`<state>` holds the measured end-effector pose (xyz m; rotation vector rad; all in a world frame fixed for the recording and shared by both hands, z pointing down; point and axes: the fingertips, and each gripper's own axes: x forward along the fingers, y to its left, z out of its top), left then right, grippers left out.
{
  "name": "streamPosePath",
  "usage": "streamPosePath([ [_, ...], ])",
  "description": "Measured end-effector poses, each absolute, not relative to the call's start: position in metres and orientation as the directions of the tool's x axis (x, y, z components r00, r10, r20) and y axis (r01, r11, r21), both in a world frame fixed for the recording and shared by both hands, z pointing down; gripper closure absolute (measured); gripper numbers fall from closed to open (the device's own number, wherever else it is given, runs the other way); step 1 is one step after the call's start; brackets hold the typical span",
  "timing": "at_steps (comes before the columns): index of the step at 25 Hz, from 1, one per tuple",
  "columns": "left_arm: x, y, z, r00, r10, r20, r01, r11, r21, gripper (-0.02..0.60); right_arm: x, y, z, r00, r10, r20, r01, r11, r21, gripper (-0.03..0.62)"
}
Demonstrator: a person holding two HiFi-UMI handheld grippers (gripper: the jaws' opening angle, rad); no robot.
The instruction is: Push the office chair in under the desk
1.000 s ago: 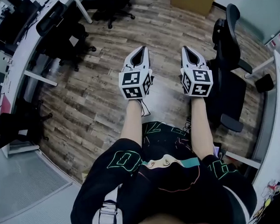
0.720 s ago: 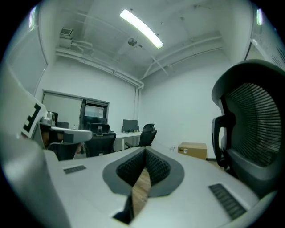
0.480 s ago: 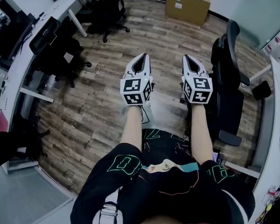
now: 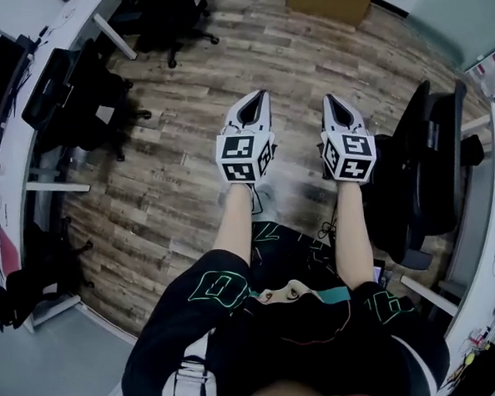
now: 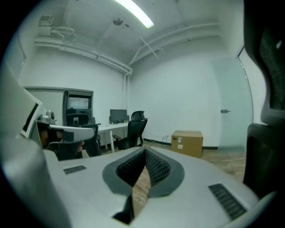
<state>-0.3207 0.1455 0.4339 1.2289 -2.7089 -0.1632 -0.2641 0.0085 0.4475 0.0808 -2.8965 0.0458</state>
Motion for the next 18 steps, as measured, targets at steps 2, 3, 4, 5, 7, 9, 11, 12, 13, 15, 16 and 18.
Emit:
streamPosePath([
  [2, -0.352, 0.144, 0.441, -0.636, -0.762, 0.12, -0.741, 0.647, 0.181, 0.58, -0.295, 0.008, 0.455, -0.964, -0.054, 0.262, -0.066, 0.997, -0.035, 0.589],
  [3, -0.365, 0.143, 0.443, -0.628, -0.768, 0.125, -0.746, 0.64, 0.187, 0.58, -0.309, 0.008, 0.458, -0.961, -0.058, 0.27, -0.071, 0.997, -0.039, 0.589],
  [4, -0.379, 0.142, 0.444, -0.619, -0.775, 0.126, -0.751, 0.632, 0.192, 0.58, -0.322, 0.007, 0.458, -0.959, -0.063, 0.276, -0.077, 0.996, -0.041, 0.589],
  [5, -0.391, 0.14, 0.443, -0.612, -0.781, 0.123, -0.758, 0.624, 0.193, 0.58, -0.335, 0.005, 0.457, -0.958, -0.068, 0.279, -0.083, 0.996, -0.041, 0.589],
  [7, -0.413, 0.136, 0.439, -0.6, -0.792, 0.113, -0.77, 0.61, 0.186, 0.58, -0.357, 0.0, 0.452, -0.958, -0.082, 0.275, -0.096, 0.995, -0.038, 0.589],
  [9, -0.431, 0.131, 0.438, -0.591, -0.798, 0.115, -0.779, 0.602, 0.176, 0.58, -0.373, -0.006, 0.448, -0.959, -0.098, 0.267, -0.112, 0.993, -0.038, 0.589],
  [11, -0.446, 0.127, 0.442, -0.58, -0.805, 0.123, -0.785, 0.593, 0.179, 0.58, -0.385, -0.008, 0.45, -0.957, -0.112, 0.269, -0.126, 0.991, -0.035, 0.589],
  [12, -0.451, 0.125, 0.445, -0.572, -0.81, 0.129, -0.789, 0.586, 0.186, 0.58, -0.388, -0.009, 0.453, -0.954, -0.119, 0.277, -0.133, 0.991, -0.032, 0.589],
  [13, -0.455, 0.122, 0.448, -0.564, -0.815, 0.132, -0.792, 0.579, 0.193, 0.58, -0.389, -0.011, 0.458, -0.949, -0.127, 0.288, -0.141, 0.99, -0.029, 0.589],
  [15, -0.463, 0.113, 0.449, -0.55, -0.825, 0.129, -0.799, 0.565, 0.206, 0.58, -0.39, -0.017, 0.463, -0.941, -0.147, 0.306, -0.159, 0.987, -0.015, 0.589],
  [16, -0.466, 0.106, 0.447, -0.539, -0.833, 0.125, -0.807, 0.553, 0.206, 0.58, -0.389, -0.022, 0.46, -0.938, -0.165, 0.305, -0.17, 0.985, 0.008, 0.589],
  [18, -0.466, 0.081, 0.44, -0.503, -0.857, 0.113, -0.833, 0.516, 0.199, 0.58, -0.384, -0.036, 0.442, -0.937, -0.21, 0.281, -0.192, 0.977, 0.09, 0.589],
])
